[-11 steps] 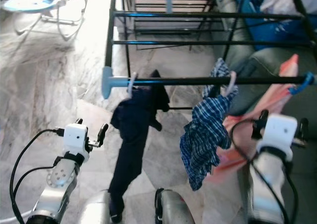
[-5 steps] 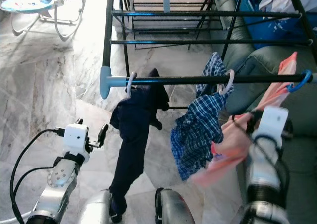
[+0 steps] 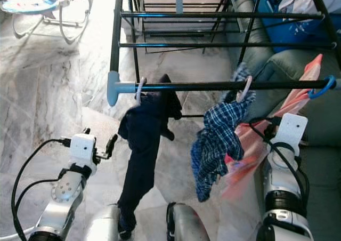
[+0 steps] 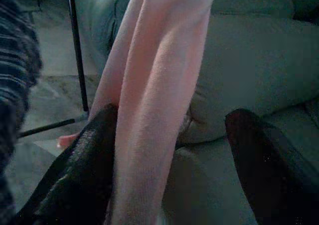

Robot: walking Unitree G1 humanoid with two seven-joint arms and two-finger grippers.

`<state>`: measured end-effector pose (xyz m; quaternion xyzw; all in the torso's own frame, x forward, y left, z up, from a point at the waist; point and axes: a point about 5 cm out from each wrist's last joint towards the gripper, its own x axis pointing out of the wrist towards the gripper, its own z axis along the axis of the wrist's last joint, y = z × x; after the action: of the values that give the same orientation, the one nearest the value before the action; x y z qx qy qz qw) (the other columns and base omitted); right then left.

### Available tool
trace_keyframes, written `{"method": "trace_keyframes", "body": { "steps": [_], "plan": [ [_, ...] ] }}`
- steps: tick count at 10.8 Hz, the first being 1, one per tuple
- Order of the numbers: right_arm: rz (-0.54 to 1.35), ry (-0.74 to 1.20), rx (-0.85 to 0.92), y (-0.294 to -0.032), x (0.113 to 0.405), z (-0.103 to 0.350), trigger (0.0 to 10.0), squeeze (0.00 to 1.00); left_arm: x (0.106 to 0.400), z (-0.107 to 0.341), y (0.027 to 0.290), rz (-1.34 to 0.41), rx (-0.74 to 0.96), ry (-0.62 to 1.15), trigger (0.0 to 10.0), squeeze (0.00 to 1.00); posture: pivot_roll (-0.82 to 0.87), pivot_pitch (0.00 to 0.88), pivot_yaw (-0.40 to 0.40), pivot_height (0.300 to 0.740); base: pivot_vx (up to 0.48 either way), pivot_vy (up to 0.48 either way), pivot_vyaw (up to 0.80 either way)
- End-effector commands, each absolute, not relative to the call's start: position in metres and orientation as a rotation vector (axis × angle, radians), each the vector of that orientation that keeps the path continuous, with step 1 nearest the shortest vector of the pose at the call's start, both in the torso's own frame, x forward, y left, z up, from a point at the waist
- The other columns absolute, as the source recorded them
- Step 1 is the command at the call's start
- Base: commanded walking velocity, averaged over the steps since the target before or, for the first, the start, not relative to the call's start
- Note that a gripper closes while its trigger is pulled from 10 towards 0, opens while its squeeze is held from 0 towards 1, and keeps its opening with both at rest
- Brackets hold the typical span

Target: Hang hanger

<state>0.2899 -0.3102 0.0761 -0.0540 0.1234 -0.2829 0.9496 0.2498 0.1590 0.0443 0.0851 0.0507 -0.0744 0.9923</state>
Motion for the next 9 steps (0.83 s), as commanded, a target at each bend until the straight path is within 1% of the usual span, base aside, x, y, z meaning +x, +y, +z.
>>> {"method": "trace_keyframes", "body": {
  "steps": [1,4,9],
  "plan": [
    [-0.587,0.267,-0.094,-0.313,0.286,0.071,0.0,0.00,0.247,0.040,0.161,-0.153,0.182,0.123,10.0,0.00,-0.03,0.211,-0.037,0.740,0.000,0.000,0.00],
    [-0.559,0.248,-0.085,-0.307,0.287,0.071,0.0,0.00,0.246,0.039,0.157,-0.156,0.176,0.124,10.0,0.00,-0.04,0.199,-0.039,0.740,0.000,0.000,0.00],
    [-0.537,0.244,-0.064,-0.301,0.286,0.069,0.0,0.00,0.245,0.039,0.159,-0.152,0.177,0.128,10.0,0.00,-0.04,0.214,-0.033,0.740,0.000,0.000,0.00]
  ]
}}
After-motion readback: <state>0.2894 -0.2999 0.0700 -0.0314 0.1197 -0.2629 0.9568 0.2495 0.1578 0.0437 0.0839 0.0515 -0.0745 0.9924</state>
